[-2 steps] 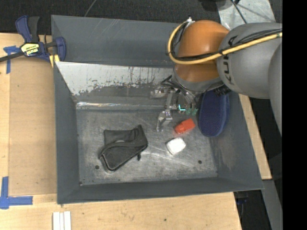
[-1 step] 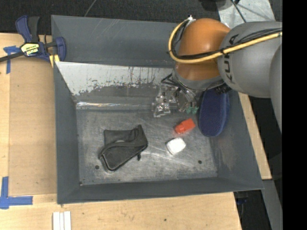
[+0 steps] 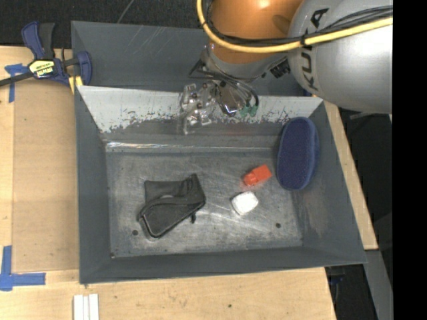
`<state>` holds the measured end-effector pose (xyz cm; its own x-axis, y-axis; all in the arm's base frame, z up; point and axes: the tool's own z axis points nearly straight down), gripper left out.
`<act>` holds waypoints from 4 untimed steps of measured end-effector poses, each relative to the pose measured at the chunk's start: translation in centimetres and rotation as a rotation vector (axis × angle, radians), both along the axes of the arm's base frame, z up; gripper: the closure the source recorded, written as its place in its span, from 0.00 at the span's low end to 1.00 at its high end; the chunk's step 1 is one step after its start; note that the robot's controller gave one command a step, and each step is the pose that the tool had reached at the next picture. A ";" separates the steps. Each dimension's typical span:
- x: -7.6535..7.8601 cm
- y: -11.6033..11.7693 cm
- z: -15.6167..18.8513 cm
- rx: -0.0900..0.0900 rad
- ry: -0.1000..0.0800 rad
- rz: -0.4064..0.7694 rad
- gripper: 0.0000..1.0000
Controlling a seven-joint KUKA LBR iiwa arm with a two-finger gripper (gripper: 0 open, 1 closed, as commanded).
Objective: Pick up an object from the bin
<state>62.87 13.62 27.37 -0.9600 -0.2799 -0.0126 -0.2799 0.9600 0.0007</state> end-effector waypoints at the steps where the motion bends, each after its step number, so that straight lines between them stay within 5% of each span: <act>1: -2.3 -1.8 -12.9 -0.006 0.014 0.311 1.00; 2: -2.2 -1.8 -12.6 -0.005 0.008 0.308 0.00; 3: -2.4 -1.0 -16.1 -0.004 0.002 0.132 0.00; 4: -9.0 -4.3 -18.8 -0.003 0.003 0.050 0.00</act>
Offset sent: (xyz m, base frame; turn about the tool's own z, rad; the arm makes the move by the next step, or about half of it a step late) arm -0.0227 -0.0171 -0.1267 -0.3117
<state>53.89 9.32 8.60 -0.9449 -0.3273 -0.0084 -0.3273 0.9449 -0.0016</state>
